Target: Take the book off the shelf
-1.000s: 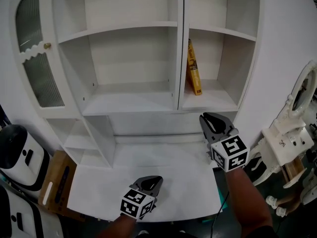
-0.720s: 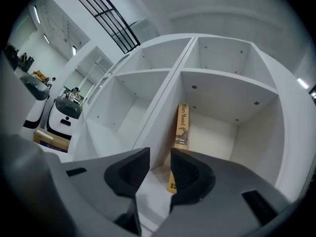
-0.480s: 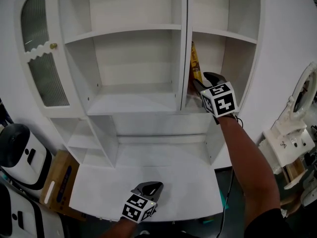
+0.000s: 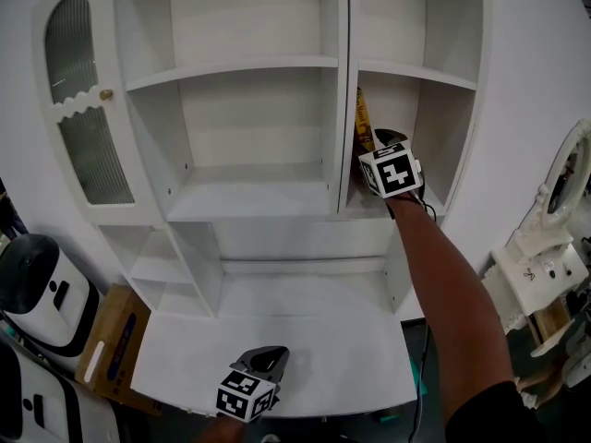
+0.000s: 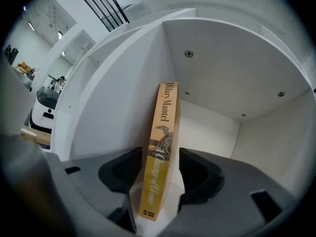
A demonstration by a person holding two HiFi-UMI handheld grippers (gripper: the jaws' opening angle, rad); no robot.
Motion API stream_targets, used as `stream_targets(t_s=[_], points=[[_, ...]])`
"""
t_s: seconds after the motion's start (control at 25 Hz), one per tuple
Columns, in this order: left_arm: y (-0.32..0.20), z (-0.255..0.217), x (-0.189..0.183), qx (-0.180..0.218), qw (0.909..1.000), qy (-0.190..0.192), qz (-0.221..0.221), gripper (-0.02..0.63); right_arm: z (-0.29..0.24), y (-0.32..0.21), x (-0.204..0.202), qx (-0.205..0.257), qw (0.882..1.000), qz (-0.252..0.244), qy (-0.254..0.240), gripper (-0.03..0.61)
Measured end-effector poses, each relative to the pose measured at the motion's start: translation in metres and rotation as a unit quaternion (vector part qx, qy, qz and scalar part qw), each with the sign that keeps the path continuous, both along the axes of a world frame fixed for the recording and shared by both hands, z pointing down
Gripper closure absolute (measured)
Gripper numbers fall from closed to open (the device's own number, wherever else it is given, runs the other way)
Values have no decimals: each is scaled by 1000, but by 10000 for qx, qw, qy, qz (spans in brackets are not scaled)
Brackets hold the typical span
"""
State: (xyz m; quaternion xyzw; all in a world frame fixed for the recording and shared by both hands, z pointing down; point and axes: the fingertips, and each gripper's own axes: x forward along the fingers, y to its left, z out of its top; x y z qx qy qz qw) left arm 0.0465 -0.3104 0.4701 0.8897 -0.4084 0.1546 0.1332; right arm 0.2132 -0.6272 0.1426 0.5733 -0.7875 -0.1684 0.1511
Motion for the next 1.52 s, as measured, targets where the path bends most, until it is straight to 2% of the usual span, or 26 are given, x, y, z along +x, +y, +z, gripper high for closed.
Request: stream_targets(t_s=[0.28, 0.48, 0.52, 0.56, 0.72, 1.2, 1.52], points=[[11, 1, -18, -15, 9996, 73, -276, 603, 5, -20, 5, -176, 9996, 177, -145, 351], [16, 5, -28, -47, 9991, 128, -405, 603, 2, -22, 5, -49, 9993, 350, 109, 353], [17, 5, -31, -48, 9990, 135, -431, 603, 1, -22, 5, -12, 9992, 379, 104, 357], [17, 5, -33, -47, 9989, 141, -452, 603, 0, -21, 6, 24, 9991, 410, 68, 388], [17, 5, -37, -31, 9987, 168, -472, 603, -3, -16, 17, 123, 9984, 536, -100, 417], [12, 1, -27, 12, 9997, 226, -118, 603, -8, 17, 42, 227, 9970, 625, -393, 422], [6, 2, -13, 8, 9996, 203, 188, 603, -9, 60, 48, 476, 9972, 505, -275, 422]])
